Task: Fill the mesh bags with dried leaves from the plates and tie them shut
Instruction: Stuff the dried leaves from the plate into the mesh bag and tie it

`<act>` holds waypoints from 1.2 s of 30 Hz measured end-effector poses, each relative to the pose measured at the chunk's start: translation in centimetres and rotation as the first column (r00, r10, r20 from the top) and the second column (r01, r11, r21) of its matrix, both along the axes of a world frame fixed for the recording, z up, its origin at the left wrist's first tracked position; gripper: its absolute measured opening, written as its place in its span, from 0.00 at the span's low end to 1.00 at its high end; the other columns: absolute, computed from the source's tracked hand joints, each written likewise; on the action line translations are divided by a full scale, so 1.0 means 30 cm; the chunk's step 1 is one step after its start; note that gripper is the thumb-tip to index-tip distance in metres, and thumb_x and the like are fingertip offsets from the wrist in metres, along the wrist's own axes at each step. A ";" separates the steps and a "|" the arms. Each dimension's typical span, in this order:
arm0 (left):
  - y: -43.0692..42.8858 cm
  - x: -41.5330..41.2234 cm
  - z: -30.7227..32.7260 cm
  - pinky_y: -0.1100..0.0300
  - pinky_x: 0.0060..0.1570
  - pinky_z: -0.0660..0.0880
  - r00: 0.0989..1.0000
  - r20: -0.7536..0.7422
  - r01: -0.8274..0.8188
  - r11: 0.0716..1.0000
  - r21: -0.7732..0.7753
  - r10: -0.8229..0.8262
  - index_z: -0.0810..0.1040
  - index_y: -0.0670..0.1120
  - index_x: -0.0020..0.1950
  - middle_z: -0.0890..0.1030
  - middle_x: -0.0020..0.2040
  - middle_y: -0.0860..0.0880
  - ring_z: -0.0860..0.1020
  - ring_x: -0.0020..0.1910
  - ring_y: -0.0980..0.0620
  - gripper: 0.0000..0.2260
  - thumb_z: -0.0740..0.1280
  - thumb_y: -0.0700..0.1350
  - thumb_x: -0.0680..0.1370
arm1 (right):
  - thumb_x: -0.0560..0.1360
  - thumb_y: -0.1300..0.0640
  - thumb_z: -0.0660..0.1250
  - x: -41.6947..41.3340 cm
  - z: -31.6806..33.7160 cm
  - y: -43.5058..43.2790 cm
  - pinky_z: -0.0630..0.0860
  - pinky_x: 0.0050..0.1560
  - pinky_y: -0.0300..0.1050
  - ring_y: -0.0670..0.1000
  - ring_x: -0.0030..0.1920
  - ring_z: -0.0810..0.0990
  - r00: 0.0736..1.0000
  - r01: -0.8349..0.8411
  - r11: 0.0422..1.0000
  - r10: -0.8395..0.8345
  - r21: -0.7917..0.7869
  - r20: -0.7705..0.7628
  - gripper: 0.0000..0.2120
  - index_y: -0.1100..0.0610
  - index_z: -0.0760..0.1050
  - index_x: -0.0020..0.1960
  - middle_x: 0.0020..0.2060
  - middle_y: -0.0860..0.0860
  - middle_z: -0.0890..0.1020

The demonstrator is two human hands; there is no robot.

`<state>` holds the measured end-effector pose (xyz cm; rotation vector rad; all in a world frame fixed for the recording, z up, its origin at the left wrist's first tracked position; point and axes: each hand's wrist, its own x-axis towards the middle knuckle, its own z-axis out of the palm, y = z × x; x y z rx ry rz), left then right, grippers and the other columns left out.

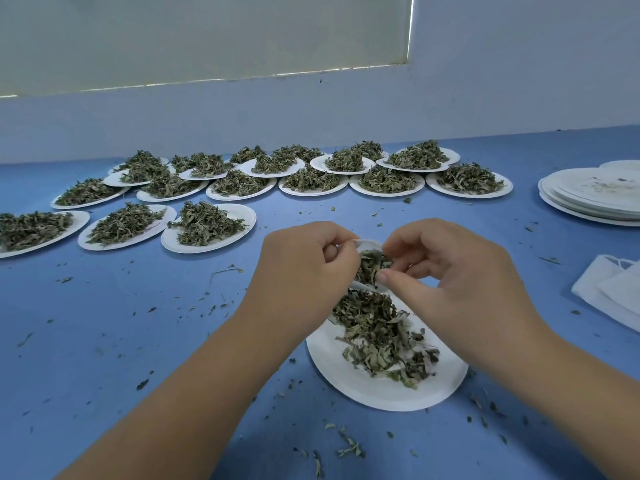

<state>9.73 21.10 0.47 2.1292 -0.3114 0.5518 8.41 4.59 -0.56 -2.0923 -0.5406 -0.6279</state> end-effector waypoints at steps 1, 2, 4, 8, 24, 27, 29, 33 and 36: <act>-0.004 -0.003 -0.002 0.72 0.26 0.63 1.000 0.009 0.006 1.000 0.005 -0.006 0.83 0.54 0.40 0.68 0.22 0.56 0.65 0.23 0.59 0.10 0.67 0.41 0.75 | 0.68 0.62 0.76 0.000 -0.001 0.001 0.75 0.45 0.30 0.41 0.43 0.80 1.000 0.000 1.000 0.000 -0.017 0.017 0.13 0.48 0.78 0.45 0.39 0.41 0.79; -0.009 -0.006 -0.004 0.72 0.26 0.63 1.000 0.016 0.016 1.000 0.004 -0.016 0.83 0.54 0.40 0.69 0.22 0.55 0.66 0.23 0.59 0.10 0.67 0.40 0.75 | 0.68 0.62 0.76 0.001 -0.002 0.002 0.75 0.46 0.31 0.41 0.43 0.80 0.999 0.004 0.999 -0.002 -0.043 0.041 0.12 0.49 0.79 0.45 0.39 0.41 0.80; -0.016 -0.015 -0.004 0.73 0.27 0.64 0.999 0.029 0.042 0.999 0.004 -0.042 0.84 0.54 0.40 0.71 0.23 0.56 0.67 0.24 0.60 0.10 0.67 0.40 0.74 | 0.69 0.63 0.76 -0.001 -0.002 0.005 0.75 0.46 0.35 0.43 0.43 0.79 0.996 0.008 0.994 0.002 -0.105 0.093 0.10 0.51 0.81 0.45 0.38 0.41 0.81; -0.019 -0.020 0.002 0.73 0.27 0.64 0.998 0.046 0.050 0.999 0.020 -0.051 0.84 0.52 0.42 0.71 0.24 0.56 0.69 0.24 0.60 0.09 0.67 0.40 0.74 | 0.70 0.63 0.75 -0.001 0.002 0.005 0.72 0.45 0.31 0.43 0.42 0.77 0.983 0.030 0.980 0.008 -0.199 0.186 0.08 0.51 0.83 0.46 0.38 0.40 0.81; -0.023 -0.023 0.002 0.73 0.28 0.66 0.986 0.150 0.058 0.996 0.071 -0.068 0.85 0.51 0.43 0.76 0.30 0.52 0.70 0.26 0.61 0.09 0.66 0.40 0.74 | 0.68 0.58 0.52 -0.009 0.018 0.008 0.64 0.50 0.52 0.58 0.57 0.78 0.973 0.015 0.827 0.117 -0.562 0.199 0.20 0.50 0.82 0.44 0.46 0.38 0.82; 0.001 -0.016 0.009 0.73 0.28 0.64 0.980 0.196 0.008 0.998 0.067 -0.021 0.85 0.49 0.43 0.75 0.30 0.50 0.69 0.26 0.59 0.09 0.66 0.39 0.74 | 0.68 0.58 0.54 -0.009 0.024 -0.015 0.69 0.50 0.50 0.50 0.52 0.76 0.972 -0.051 0.923 0.134 -0.381 0.195 0.20 0.50 0.83 0.48 0.49 0.37 0.81; 0.020 -0.007 0.016 0.72 0.27 0.63 0.985 0.174 -0.012 0.999 0.034 0.006 0.84 0.49 0.42 0.74 0.28 0.47 0.66 0.25 0.58 0.09 0.66 0.38 0.75 | 0.69 0.57 0.56 -0.007 0.037 -0.037 0.68 0.54 0.39 0.46 0.51 0.74 0.977 -0.038 0.962 0.093 -0.271 0.194 0.18 0.50 0.83 0.48 0.48 0.41 0.82; 0.046 0.007 0.028 0.69 0.26 0.61 0.990 0.136 -0.044 0.999 -0.003 0.044 0.83 0.52 0.41 0.71 0.26 0.45 0.64 0.24 0.58 0.11 0.66 0.37 0.75 | 0.71 0.55 0.64 -0.009 0.054 -0.059 0.66 0.43 0.29 0.44 0.43 0.74 0.996 -0.067 0.967 0.081 -0.246 0.047 0.08 0.46 0.79 0.46 0.41 0.39 0.76; 0.060 0.010 0.037 0.68 0.26 0.62 0.983 0.166 -0.076 0.997 -0.031 0.080 0.82 0.54 0.40 0.71 0.26 0.46 0.64 0.24 0.58 0.12 0.66 0.38 0.75 | 0.73 0.45 0.64 -0.016 0.041 -0.051 0.65 0.38 0.31 0.42 0.43 0.73 0.987 -0.152 0.889 0.112 -0.431 -0.116 0.05 0.40 0.75 0.48 0.44 0.37 0.72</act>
